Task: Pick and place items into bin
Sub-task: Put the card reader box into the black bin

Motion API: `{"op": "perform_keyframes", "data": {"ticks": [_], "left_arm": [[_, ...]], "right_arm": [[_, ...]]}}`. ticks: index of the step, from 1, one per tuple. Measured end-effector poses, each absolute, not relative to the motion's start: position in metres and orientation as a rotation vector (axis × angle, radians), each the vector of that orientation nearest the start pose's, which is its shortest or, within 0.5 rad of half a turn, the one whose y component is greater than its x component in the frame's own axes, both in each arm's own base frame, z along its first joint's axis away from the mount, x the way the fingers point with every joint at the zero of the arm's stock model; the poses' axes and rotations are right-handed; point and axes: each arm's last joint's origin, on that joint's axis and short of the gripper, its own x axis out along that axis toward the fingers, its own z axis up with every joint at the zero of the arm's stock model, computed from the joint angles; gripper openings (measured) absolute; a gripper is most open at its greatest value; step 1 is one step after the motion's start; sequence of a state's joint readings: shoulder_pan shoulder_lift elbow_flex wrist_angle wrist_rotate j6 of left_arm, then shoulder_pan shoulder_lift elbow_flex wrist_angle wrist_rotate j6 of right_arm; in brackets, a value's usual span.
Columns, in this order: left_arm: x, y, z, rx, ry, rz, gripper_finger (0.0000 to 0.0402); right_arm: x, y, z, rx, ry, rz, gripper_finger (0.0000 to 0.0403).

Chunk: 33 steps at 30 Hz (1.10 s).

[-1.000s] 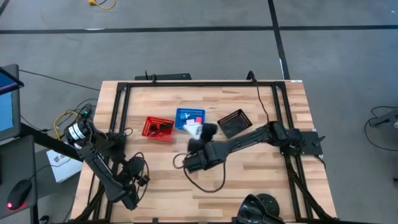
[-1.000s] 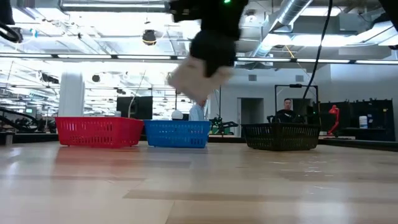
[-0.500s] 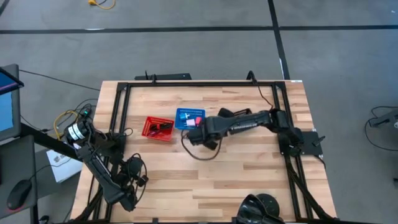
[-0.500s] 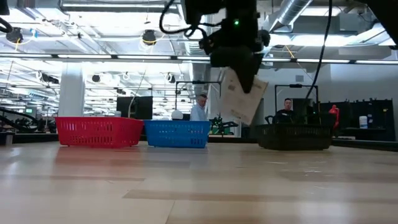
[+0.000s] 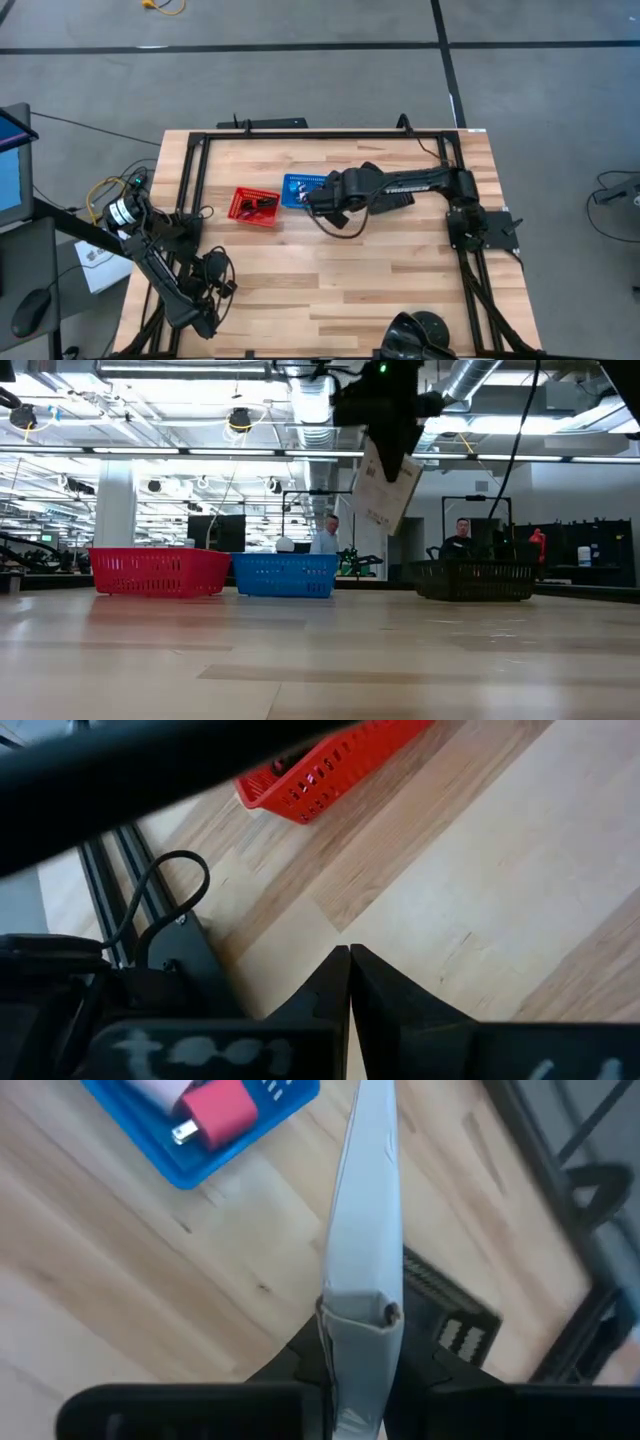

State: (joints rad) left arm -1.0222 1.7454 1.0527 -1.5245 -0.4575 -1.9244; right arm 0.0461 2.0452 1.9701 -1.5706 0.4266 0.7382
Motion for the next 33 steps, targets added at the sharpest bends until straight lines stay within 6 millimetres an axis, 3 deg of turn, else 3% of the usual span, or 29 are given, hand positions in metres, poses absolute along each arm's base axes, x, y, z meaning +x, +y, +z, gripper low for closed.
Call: {"op": "perform_keyframes", "data": {"ticks": [10, 15, 25, 33], "left_arm": [[0.132, -0.196, 0.179, -0.004, 1.047, 1.024, 0.0000], [0.125, -0.198, 0.177, 0.000, 1.010, 1.015, 0.0000], [0.121, -0.200, 0.177, -0.008, 0.962, 1.000, 0.0000], [0.122, -0.200, 0.177, -0.026, 0.912, 0.997, 0.0000]], "right_arm": [[0.363, -0.016, 0.312, 0.350, 1.352, -0.849, 0.0039], [0.348, -0.028, 0.296, 0.443, 1.443, -0.874, 0.0039], [0.292, -0.029, 0.273, 0.573, 1.531, -1.040, 0.0039], [0.280, -0.033, 0.243, 0.573, 1.630, -1.136, 0.0044]]}}
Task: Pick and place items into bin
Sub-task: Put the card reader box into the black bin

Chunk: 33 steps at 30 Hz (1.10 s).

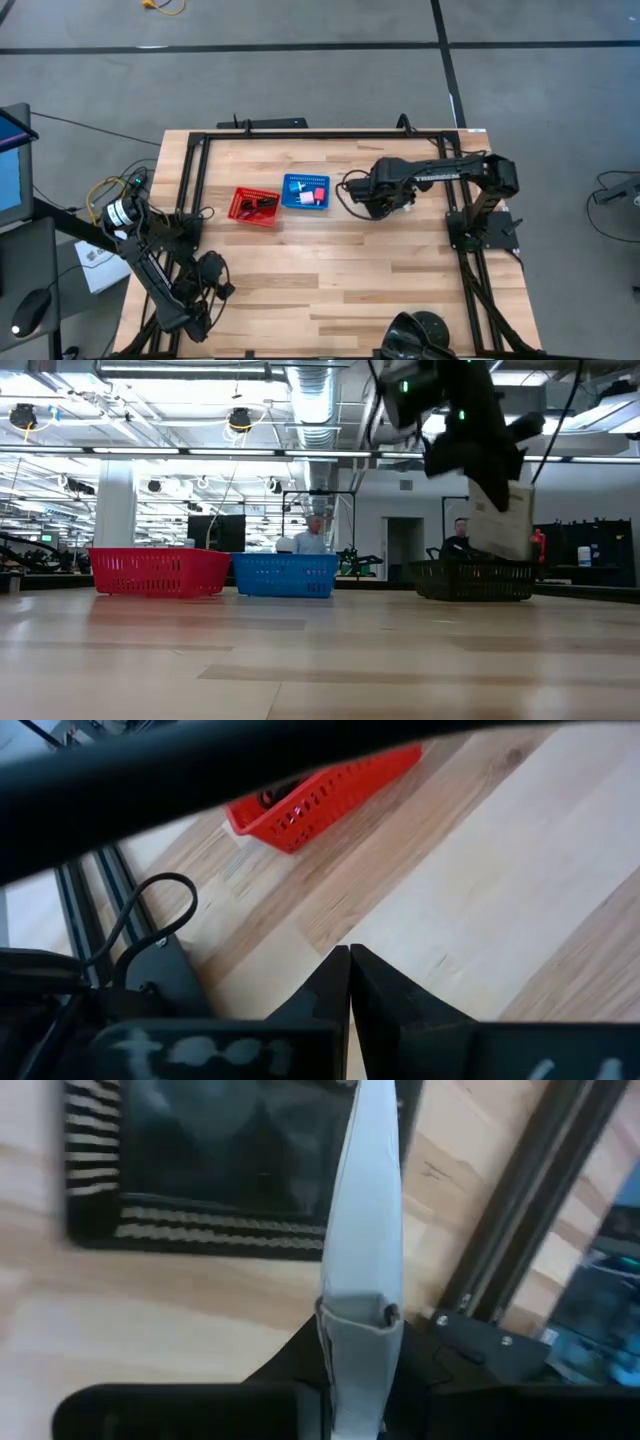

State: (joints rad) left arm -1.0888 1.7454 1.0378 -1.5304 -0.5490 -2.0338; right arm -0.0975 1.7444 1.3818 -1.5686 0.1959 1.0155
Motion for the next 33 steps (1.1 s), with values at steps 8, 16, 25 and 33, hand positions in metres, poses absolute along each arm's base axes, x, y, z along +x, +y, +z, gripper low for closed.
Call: {"op": "perform_keyframes", "data": {"ticks": [8, 16, 25, 33], "left_arm": [[0.122, -0.200, 0.177, -0.031, 0.894, 0.995, 0.0000], [0.122, -0.200, 0.177, -0.036, 0.894, 0.995, 0.0000], [0.122, -0.200, 0.177, -0.037, 0.894, 0.995, 0.0000], [0.122, -0.200, 0.177, -0.037, 0.895, 0.996, 0.0000]], "right_arm": [[0.292, -0.041, 0.206, 0.536, 1.835, -1.052, 0.0052], [0.304, -0.053, 0.187, 0.482, 1.938, -0.982, 0.0094], [0.311, -0.065, 0.195, 0.535, 1.884, -0.997, 0.0147], [0.330, -0.070, 0.225, 0.574, 1.745, -0.956, 0.0157]]}}
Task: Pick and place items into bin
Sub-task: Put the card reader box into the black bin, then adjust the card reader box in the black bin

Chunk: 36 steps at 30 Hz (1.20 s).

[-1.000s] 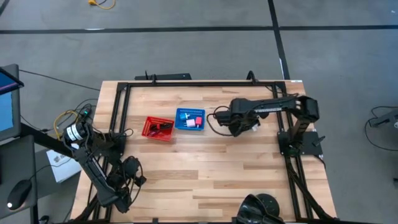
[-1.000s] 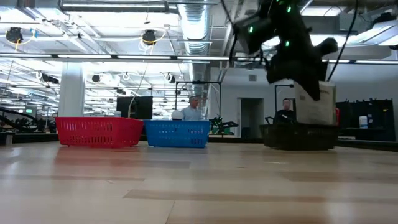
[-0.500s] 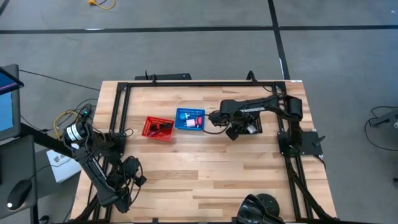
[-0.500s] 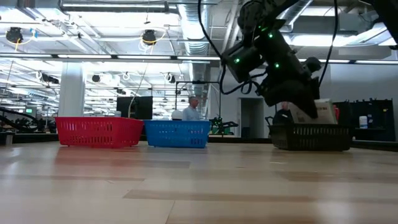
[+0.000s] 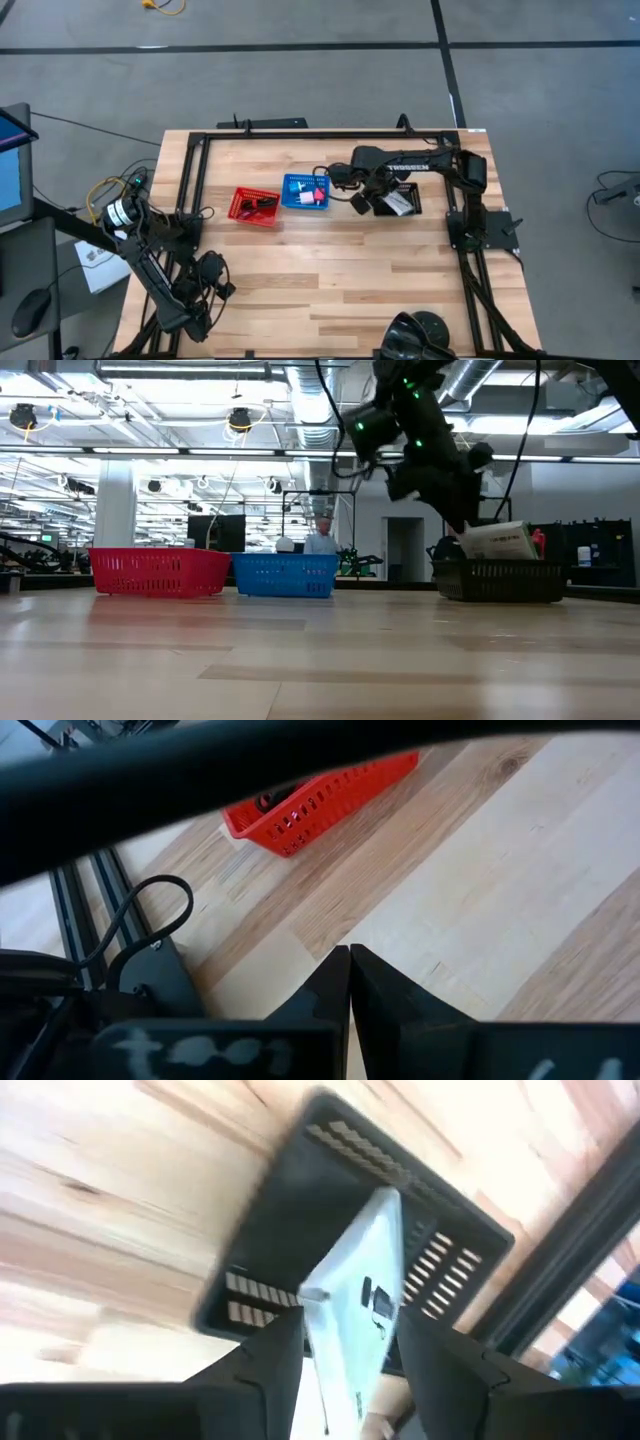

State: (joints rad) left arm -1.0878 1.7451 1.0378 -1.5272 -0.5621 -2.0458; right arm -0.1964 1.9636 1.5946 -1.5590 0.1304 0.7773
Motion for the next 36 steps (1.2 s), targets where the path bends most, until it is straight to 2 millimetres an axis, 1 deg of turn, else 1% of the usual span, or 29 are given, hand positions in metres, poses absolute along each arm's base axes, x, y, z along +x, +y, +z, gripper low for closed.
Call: {"op": "perform_keyframes", "data": {"ticks": [2, 4, 7, 10, 13, 19, 24, 27, 30, 33, 34, 36], "left_arm": [[0.122, -0.200, 0.177, -0.039, 0.895, 0.995, 0.0000], [0.123, -0.200, 0.177, -0.040, 0.895, 0.994, 0.0000], [0.123, -0.200, 0.177, -0.041, 0.895, 0.994, 0.0000], [0.123, -0.200, 0.177, -0.040, 0.895, 0.993, 0.0000], [0.123, -0.200, 0.177, -0.040, 0.895, 0.993, 0.0000], [0.123, -0.201, 0.177, -0.045, 0.895, 0.990, 0.0000], [0.123, -0.201, 0.175, -0.035, 0.898, 0.989, 0.0000], [0.123, -0.202, 0.175, -0.020, 0.906, 0.978, 0.0000], [0.124, -0.202, 0.175, -0.011, 0.891, 0.965, 0.0000], [0.125, -0.202, 0.175, -0.017, 0.878, 0.954, 0.0000], [0.125, -0.202, 0.175, -0.019, 0.879, 0.954, 0.0000], [0.124, -0.202, 0.175, -0.020, 0.883, 0.956, 0.0000]], "right_arm": [[0.334, -0.068, 0.231, 0.571, 1.712, -0.947, 0.0154], [0.335, -0.067, 0.232, 0.565, 1.715, -0.932, 0.0150], [0.335, -0.062, 0.233, 0.512, 1.738, -0.906, 0.0143], [0.336, -0.052, 0.234, 0.443, 1.743, -0.856, 0.0132], [0.337, -0.035, 0.237, 0.398, 1.756, -0.778, 0.0114], [0.337, 0.009, 0.240, 0.325, 1.771, -0.657, 0.0064], [0.333, 0.046, 0.238, 0.292, 1.754, -0.680, 0.0010], [0.326, 0.061, 0.230, 0.267, 1.777, -0.697, 0.0006], [0.318, 0.066, 0.218, 0.256, 1.807, -0.751, 0.0002], [0.307, 0.061, 0.202, 0.216, 1.864, -0.799, 0.0003], [0.300, 0.059, 0.201, 0.224, 1.879, -0.803, 0.0002], [0.288, 0.054, 0.208, 0.252, 1.871, -0.796, 0.0001]]}}
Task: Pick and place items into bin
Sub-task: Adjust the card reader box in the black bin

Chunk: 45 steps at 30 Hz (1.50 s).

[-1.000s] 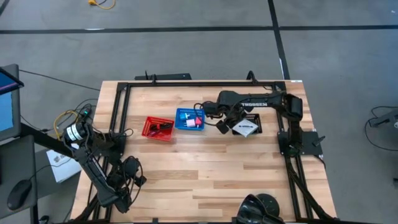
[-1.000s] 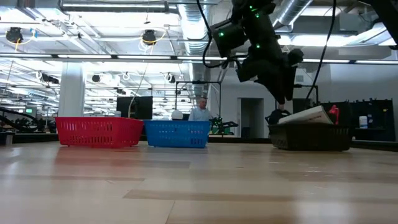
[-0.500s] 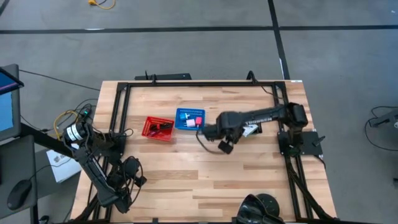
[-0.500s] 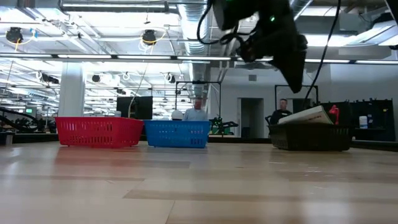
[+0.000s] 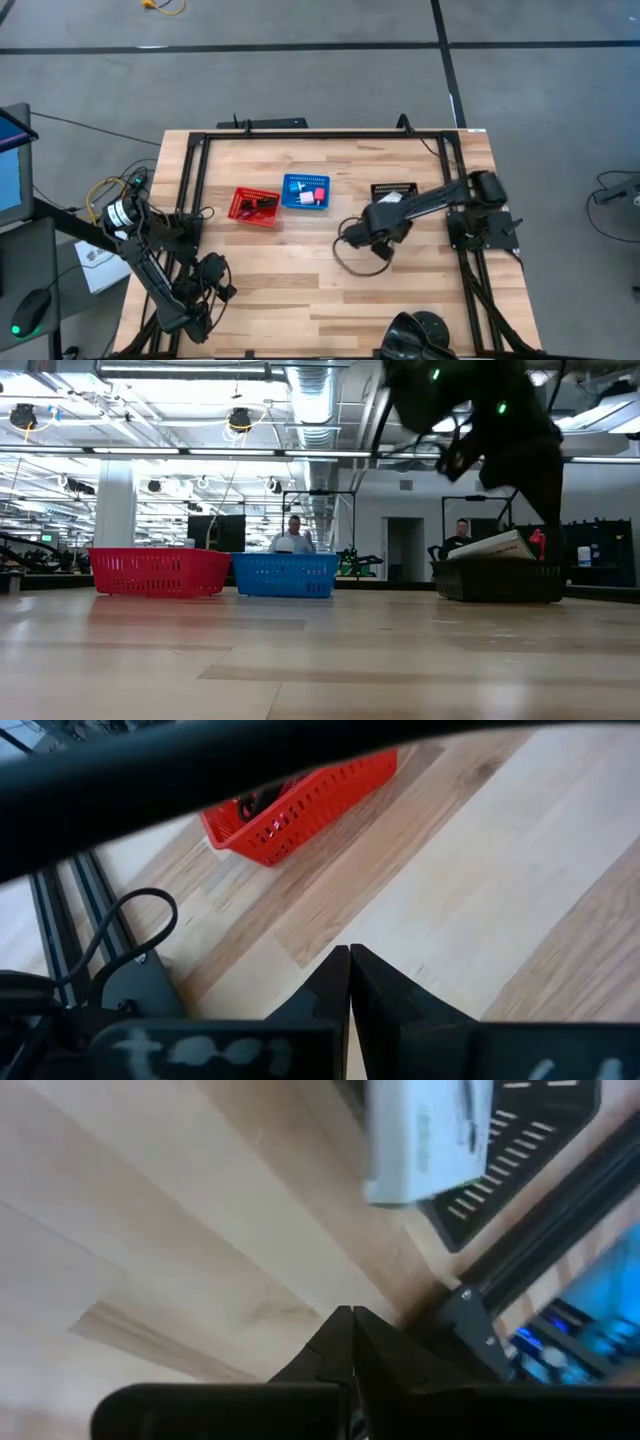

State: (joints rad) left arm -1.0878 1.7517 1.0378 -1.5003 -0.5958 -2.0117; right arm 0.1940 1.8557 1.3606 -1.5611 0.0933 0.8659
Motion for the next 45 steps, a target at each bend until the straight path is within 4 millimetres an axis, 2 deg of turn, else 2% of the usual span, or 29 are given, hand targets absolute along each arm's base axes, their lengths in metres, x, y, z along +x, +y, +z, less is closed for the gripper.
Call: {"op": "perform_keyframes", "data": {"ticks": [3, 7, 11, 16, 19, 22, 27, 32, 38, 42, 45], "left_arm": [[0.124, -0.202, 0.175, -0.014, 0.896, 0.957, 0.0000], [0.124, -0.202, 0.175, -0.014, 0.892, 0.956, 0.0000], [0.124, -0.203, 0.174, -0.022, 0.891, 0.956, 0.0000], [0.125, -0.203, 0.174, -0.025, 0.887, 0.953, 0.0000], [0.125, -0.203, 0.174, -0.024, 0.883, 0.951, 0.0000], [0.125, -0.203, 0.175, -0.018, 0.861, 0.941, 0.0000], [0.126, -0.202, 0.175, -0.010, 0.835, 0.928, 0.0000], [0.126, -0.202, 0.175, -0.017, 0.831, 0.932, 0.0000], [0.126, -0.203, 0.175, -0.020, 0.843, 0.933, 0.0000], [0.126, -0.203, 0.175, -0.022, 0.841, 0.936, 0.0000], [0.127, -0.203, 0.174, -0.035, 0.839, 0.933, 0.0000]], "right_arm": [[0.272, 0.048, 0.220, 0.296, 1.795, -0.798, 0.0001], [0.256, 0.037, 0.233, 0.462, 1.596, -0.757, 0.0001], [0.244, 0.031, 0.225, 0.579, 1.479, -0.744, 0.0001], [0.233, 0.032, 0.208, 0.593, 1.501, -0.765, 0.0000], [0.233, 0.031, 0.199, 0.615, 1.480, -0.746, 0.0000], [0.241, 0.024, 0.192, 0.554, 1.370, -0.730, 0.0000], [0.253, 0.010, 0.197, 0.528, 1.271, -0.697, 0.0000], [0.254, -0.004, 0.197, 0.532, 1.269, -0.703, 0.0000], [0.256, 0.019, 0.211, 0.475, 1.219, -0.577, 0.0000], [0.245, 0.035, 0.226, 0.447, 1.194, -0.565, 0.0000], [0.233, 0.045, 0.230, 0.467, 1.233, -0.606, 0.0000]]}}
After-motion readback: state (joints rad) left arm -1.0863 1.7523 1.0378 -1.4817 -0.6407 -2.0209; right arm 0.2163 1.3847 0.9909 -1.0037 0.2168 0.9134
